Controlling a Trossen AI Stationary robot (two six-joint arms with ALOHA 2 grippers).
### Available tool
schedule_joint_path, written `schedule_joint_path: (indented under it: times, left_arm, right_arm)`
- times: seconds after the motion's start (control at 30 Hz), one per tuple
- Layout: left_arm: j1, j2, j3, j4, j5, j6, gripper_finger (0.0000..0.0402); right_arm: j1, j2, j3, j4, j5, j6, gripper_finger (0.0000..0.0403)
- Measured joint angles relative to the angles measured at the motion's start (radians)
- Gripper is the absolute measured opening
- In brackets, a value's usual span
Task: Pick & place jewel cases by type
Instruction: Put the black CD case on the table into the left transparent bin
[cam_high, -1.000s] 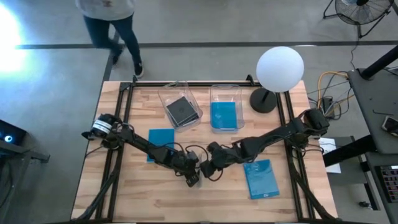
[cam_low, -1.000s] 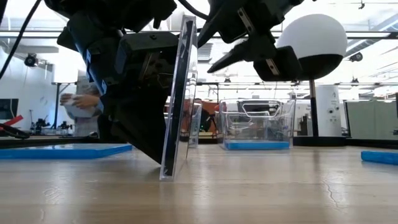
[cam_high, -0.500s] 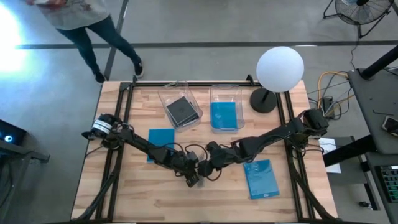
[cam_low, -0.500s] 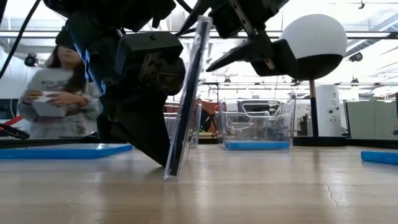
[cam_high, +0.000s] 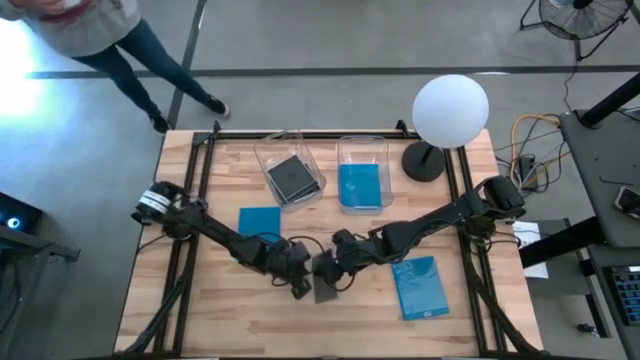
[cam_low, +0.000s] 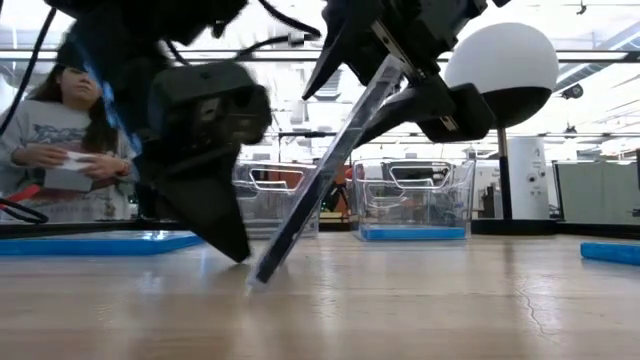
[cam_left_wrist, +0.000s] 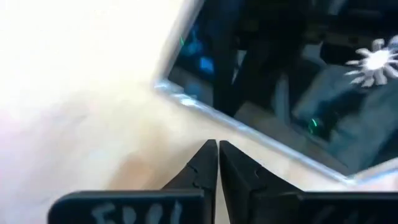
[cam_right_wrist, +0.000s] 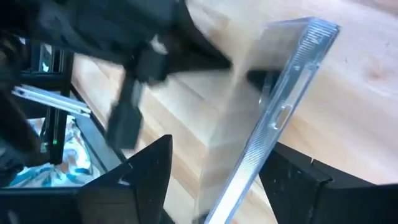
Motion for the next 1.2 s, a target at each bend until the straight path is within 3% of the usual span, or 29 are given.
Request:
schedule_joint_path:
  times: [0.13, 0.37, 0.5, 1.0, 1.2]
  left_arm:
    - [-0.011, -0.045, -0.050, 0.025, -0.068, -0.012, 0.0000]
    - [-0.011, -0.045, -0.128, 0.192, -0.061, -0.082, 0.0000]
    - [-0.011, -0.044, -0.139, 0.198, -0.060, -0.087, 0.0000]
    - [-0.022, -0.044, -0.143, 0.213, -0.059, -0.079, 0.0000]
    - [-0.025, -0.047, -0.143, 0.222, -0.058, -0.067, 0.0000]
  right_arm:
    - [0.000, 0.004, -0.008, 0.009, -0.008, 0.003, 0.0201]
    - [0.000, 0.013, -0.014, 0.052, -0.014, 0.013, 0.0136]
    - [0.000, 0.013, -0.019, 0.058, -0.010, 0.024, 0.0111]
    - [-0.006, 0.086, -0.007, 0.119, -0.030, 0.079, 0.0101]
    - [-0.006, 0.086, -0.009, 0.113, -0.040, 0.130, 0.0071]
